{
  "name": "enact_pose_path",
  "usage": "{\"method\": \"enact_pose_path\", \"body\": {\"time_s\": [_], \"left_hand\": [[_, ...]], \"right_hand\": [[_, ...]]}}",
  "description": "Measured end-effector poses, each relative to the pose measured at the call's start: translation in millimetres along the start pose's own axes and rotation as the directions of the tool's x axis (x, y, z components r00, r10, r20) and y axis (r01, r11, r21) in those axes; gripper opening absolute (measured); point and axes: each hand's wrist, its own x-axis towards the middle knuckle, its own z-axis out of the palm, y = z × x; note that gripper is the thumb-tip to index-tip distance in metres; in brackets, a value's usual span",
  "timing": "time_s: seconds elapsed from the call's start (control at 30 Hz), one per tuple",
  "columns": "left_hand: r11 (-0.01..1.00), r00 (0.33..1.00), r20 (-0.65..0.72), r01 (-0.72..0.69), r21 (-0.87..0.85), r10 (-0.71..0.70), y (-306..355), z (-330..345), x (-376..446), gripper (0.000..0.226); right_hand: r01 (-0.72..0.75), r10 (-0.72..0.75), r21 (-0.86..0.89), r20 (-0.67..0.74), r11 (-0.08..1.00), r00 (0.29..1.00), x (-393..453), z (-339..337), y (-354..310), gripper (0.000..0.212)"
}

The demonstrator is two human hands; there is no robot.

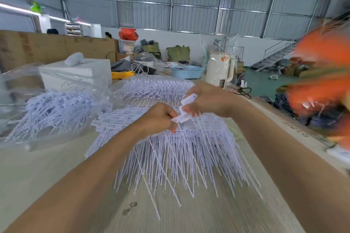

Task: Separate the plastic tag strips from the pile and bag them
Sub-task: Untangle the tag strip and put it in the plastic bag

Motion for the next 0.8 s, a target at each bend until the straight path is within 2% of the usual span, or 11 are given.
{"method": "enact_pose_path", "body": {"time_s": [0.07,0.13,0.2,0.3,0.37,0.47,0.57,0.67,0.8], "left_hand": [[0.999,0.999,-0.025,-0.036,-0.002,0.036,4,-2,0,0.023],[0.996,0.996,-0.036,-0.082,0.018,0.083,8,-4,1,0.022],[0.994,0.993,-0.046,-0.111,0.015,0.112,9,-6,2,0.020],[0.991,0.988,-0.083,-0.136,-0.017,0.134,7,-7,3,0.017],[0.989,0.987,-0.096,-0.136,-0.053,0.131,7,-4,4,0.015],[0.995,0.993,-0.073,-0.097,-0.002,0.096,7,-2,6,0.010],[0.997,0.996,-0.042,-0.076,-0.016,0.076,7,-1,5,0.018],[0.997,0.992,-0.094,-0.081,-0.009,0.080,10,-1,5,0.027],[0.990,0.984,-0.156,-0.102,-0.094,0.086,10,1,4,0.033]], "right_hand": [[-0.042,0.042,0.005,0.012,0.999,0.999,5,12,4,0.009],[-0.082,0.085,0.108,-0.023,0.991,0.996,10,18,10,0.008],[-0.115,0.126,0.219,-0.036,0.969,0.991,14,20,15,0.016],[-0.102,0.132,0.318,-0.076,0.943,0.988,17,19,17,0.006],[-0.093,0.145,0.364,-0.118,0.927,0.982,18,17,19,0.011],[-0.071,0.140,0.356,-0.172,0.932,0.975,17,17,22,0.015],[-0.040,0.136,0.368,-0.238,0.929,0.962,18,19,26,0.018],[-0.015,0.128,0.365,-0.288,0.931,0.949,19,22,28,0.015],[0.010,0.113,0.369,-0.309,0.929,0.944,20,27,30,0.012]]}}
